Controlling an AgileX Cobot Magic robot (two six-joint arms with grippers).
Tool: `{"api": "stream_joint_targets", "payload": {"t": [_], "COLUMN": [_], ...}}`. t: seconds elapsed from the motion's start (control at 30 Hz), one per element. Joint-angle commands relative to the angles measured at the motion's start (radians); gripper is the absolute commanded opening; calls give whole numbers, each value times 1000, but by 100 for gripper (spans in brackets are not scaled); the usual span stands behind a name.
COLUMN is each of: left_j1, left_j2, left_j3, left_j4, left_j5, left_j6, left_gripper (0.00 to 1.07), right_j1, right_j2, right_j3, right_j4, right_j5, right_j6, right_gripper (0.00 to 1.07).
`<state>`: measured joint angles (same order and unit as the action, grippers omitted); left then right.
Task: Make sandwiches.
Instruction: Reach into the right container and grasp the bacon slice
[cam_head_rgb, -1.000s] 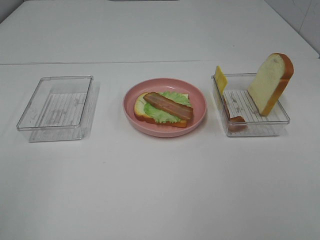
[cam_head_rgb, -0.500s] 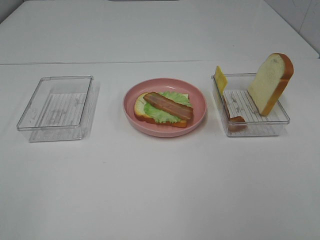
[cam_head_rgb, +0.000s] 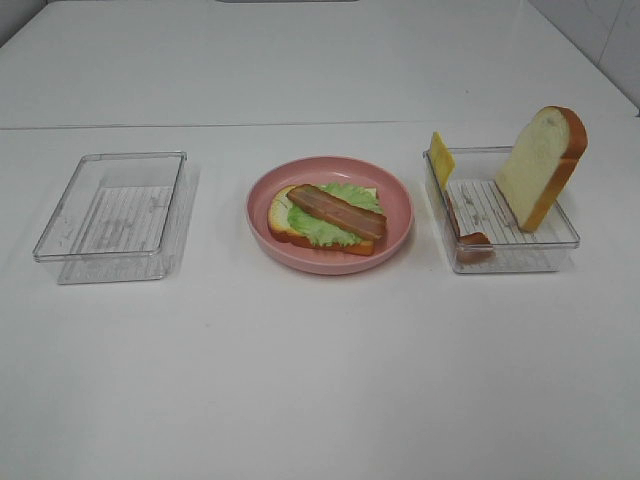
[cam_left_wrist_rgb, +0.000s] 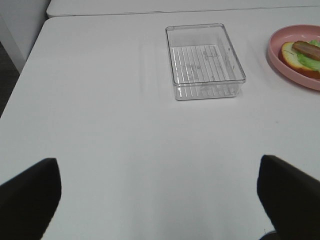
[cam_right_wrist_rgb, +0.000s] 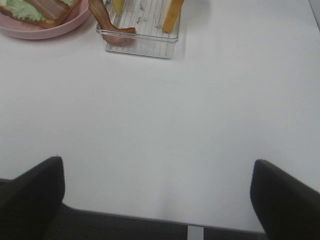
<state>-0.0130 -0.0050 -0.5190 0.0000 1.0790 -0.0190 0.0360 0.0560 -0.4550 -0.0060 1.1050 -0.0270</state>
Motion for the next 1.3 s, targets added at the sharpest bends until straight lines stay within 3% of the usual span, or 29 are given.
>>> {"api": "stream_joint_targets", "payload": {"t": [0.03,1.3], "left_j1": [2,2], "left_j2": [-14,-14], "left_j3": [3,3], "left_j4": [-7,-7], "left_j5": [-4,-4], "left_j6": [-7,-5], "left_gripper": [102,102], "right_j1": [0,0], "right_j2": [-2,48], "right_j3": [1,-34], "right_j4": [6,11], "right_j5": [-4,-50], "right_j6": [0,3], "right_gripper": [99,99]}}
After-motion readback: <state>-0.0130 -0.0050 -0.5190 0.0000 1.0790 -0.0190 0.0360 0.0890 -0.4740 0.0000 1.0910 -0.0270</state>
